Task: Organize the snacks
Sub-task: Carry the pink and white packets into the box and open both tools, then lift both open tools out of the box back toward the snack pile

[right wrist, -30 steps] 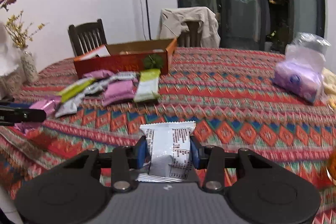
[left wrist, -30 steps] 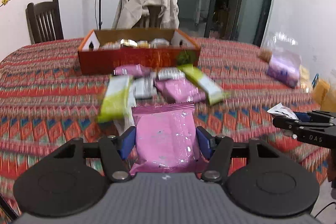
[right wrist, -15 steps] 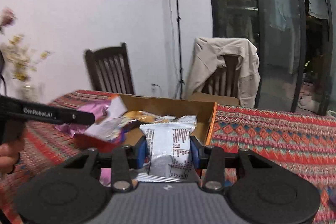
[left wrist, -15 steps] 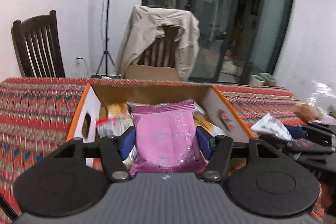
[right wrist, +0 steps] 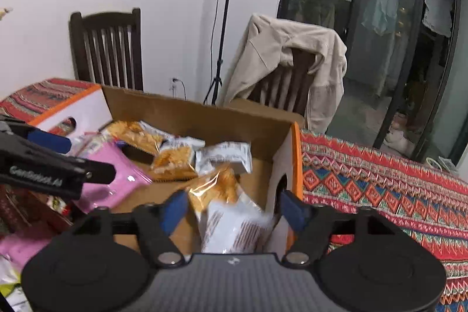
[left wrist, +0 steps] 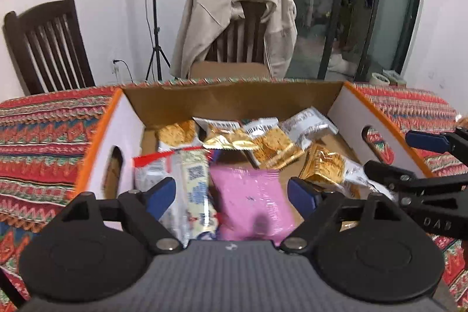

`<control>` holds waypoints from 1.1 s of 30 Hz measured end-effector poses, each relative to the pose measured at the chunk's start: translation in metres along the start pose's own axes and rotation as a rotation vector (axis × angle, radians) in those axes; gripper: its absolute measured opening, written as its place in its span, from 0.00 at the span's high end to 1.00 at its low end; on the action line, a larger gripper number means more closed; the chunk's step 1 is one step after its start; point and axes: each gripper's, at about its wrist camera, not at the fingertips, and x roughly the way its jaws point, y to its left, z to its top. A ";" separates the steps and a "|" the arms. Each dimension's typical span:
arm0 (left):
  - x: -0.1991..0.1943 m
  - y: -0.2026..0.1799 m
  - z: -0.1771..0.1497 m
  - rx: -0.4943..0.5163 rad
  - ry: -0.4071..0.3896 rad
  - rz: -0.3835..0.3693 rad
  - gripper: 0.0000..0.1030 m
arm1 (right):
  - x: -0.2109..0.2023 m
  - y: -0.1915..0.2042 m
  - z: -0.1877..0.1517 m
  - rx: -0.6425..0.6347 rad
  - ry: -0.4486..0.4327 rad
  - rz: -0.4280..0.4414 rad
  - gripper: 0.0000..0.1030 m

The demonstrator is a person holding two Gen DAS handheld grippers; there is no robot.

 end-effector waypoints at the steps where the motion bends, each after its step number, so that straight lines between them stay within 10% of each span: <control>1: -0.006 0.003 0.003 -0.009 -0.004 -0.004 0.17 | -0.005 -0.001 0.002 0.000 -0.013 -0.008 0.28; 10: -0.118 0.023 0.005 -0.020 -0.129 0.015 0.14 | -0.091 -0.023 0.027 0.003 -0.133 -0.016 0.21; 17: -0.233 0.004 -0.053 0.075 -0.300 0.023 0.04 | -0.196 -0.027 0.013 -0.014 -0.236 -0.001 0.11; 24: -0.295 -0.019 -0.140 0.085 -0.350 0.093 0.02 | -0.278 -0.006 -0.051 -0.017 -0.275 0.046 0.02; 33: -0.307 -0.040 -0.230 -0.005 -0.208 0.093 0.01 | -0.308 0.032 -0.170 0.071 -0.148 0.102 0.00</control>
